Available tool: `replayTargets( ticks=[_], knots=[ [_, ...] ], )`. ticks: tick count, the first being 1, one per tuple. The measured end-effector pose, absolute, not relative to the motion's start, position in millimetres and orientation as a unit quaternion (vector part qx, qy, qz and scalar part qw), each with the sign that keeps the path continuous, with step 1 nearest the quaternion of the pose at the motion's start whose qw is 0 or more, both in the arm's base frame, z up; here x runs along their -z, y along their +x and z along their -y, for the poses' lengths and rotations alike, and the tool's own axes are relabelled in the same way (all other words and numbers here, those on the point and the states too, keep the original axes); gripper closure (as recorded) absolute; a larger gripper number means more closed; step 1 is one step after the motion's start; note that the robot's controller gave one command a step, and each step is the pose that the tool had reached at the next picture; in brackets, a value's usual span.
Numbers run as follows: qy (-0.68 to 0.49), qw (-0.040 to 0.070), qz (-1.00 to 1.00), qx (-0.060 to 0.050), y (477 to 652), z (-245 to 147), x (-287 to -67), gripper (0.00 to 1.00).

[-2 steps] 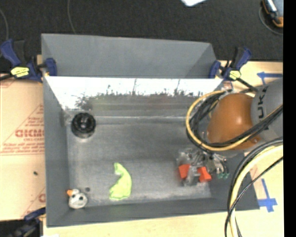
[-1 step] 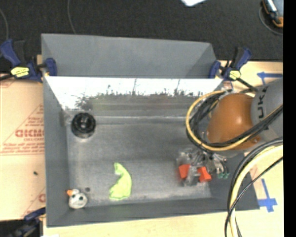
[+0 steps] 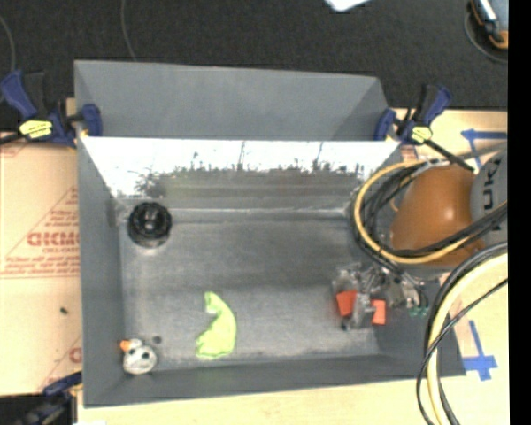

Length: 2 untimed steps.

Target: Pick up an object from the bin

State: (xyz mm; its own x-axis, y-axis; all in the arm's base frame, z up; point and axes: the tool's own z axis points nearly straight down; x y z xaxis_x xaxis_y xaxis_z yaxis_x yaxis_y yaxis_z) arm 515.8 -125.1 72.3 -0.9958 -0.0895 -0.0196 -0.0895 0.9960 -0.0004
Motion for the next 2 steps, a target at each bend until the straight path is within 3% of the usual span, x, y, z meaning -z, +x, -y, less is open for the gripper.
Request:
replayTargets(
  ticks=[1, 2],
  knots=[
    [-0.051, 0.009, -0.999, 0.001, 525.0, 131.9, -71.9, 1.0],
    [-0.044, 0.013, -0.999, -0.007, 527.2, 141.4, -70.9, 1.0]
  ],
)
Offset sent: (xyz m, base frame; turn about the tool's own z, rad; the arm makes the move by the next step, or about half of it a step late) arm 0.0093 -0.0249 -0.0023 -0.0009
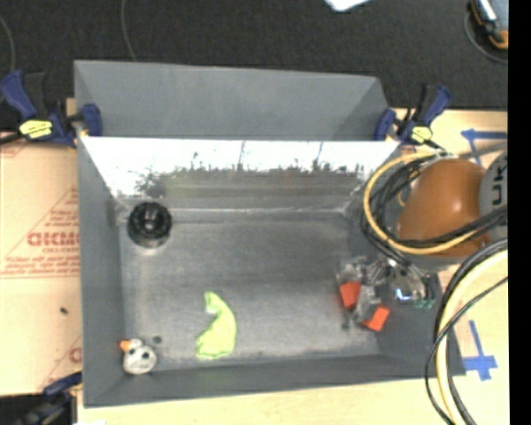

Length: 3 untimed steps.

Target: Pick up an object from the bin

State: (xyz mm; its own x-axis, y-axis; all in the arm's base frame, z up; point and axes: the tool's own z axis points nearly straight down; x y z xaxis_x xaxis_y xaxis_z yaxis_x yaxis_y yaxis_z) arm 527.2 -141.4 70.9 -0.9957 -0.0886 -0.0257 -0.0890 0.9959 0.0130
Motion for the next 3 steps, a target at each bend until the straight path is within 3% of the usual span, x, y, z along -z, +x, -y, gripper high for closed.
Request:
replayTargets(
  ticks=[1, 2, 3],
  knots=[
    [-0.051, 0.014, -0.999, 0.002, 528.0, 149, -124, 1.0],
    [-0.041, 0.017, -0.999, -0.006, 529.8, 141, -157, 1.0],
    [-0.052, 0.012, -0.999, -0.001, 506.3, 144, -240, 1.0]
  ],
)
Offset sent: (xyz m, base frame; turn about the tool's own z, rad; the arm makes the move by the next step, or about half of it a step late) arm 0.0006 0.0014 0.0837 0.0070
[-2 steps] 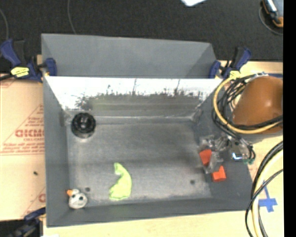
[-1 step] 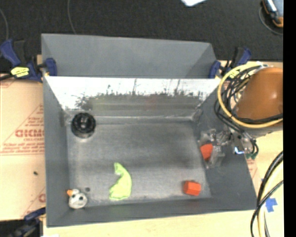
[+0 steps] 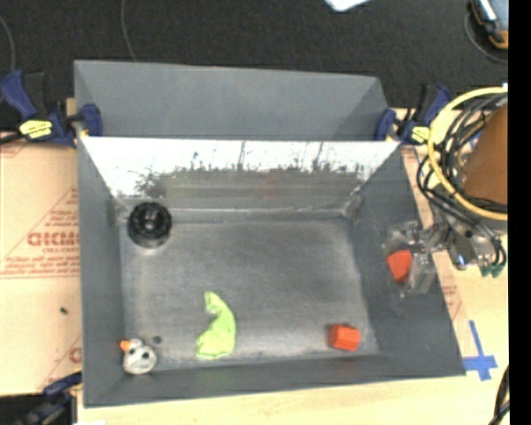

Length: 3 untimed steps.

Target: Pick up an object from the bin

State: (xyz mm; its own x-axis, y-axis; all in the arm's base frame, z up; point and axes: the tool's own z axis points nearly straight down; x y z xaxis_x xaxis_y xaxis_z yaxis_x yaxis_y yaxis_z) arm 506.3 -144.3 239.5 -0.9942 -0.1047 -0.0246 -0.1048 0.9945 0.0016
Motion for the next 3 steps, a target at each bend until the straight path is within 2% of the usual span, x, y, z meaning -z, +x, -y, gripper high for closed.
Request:
replayTargets(
  ticks=[1, 3],
  knots=[
    [-0.094, 0.02, -0.995, -0.005, 530.5, 121.2, -312.8, 1.0],
    [-0.092, 0.02, -0.996, -0.005, 530.5, 121.0, -312.7, 1.0]
  ],
)
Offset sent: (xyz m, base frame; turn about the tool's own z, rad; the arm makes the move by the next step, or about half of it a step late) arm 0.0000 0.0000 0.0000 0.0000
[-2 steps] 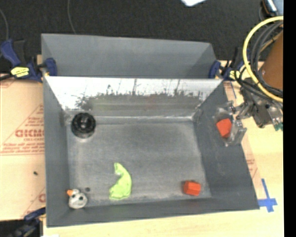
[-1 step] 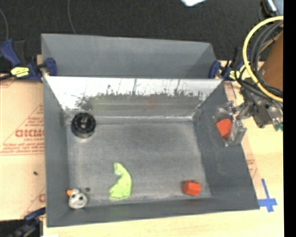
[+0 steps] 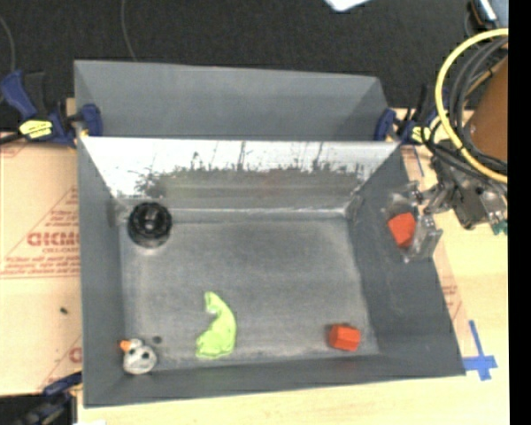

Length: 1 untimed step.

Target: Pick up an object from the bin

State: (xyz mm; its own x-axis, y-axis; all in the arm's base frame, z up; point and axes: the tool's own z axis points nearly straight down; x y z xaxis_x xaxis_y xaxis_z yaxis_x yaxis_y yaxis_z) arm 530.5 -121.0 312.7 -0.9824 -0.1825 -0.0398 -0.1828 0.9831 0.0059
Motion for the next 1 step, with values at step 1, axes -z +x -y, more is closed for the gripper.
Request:
replayTargets(
  ticks=[1],
  knots=[
    [-0.091, 0.019, -0.996, -0.005, 530.5, 121.0, -312.7, 1.0]
  ],
)
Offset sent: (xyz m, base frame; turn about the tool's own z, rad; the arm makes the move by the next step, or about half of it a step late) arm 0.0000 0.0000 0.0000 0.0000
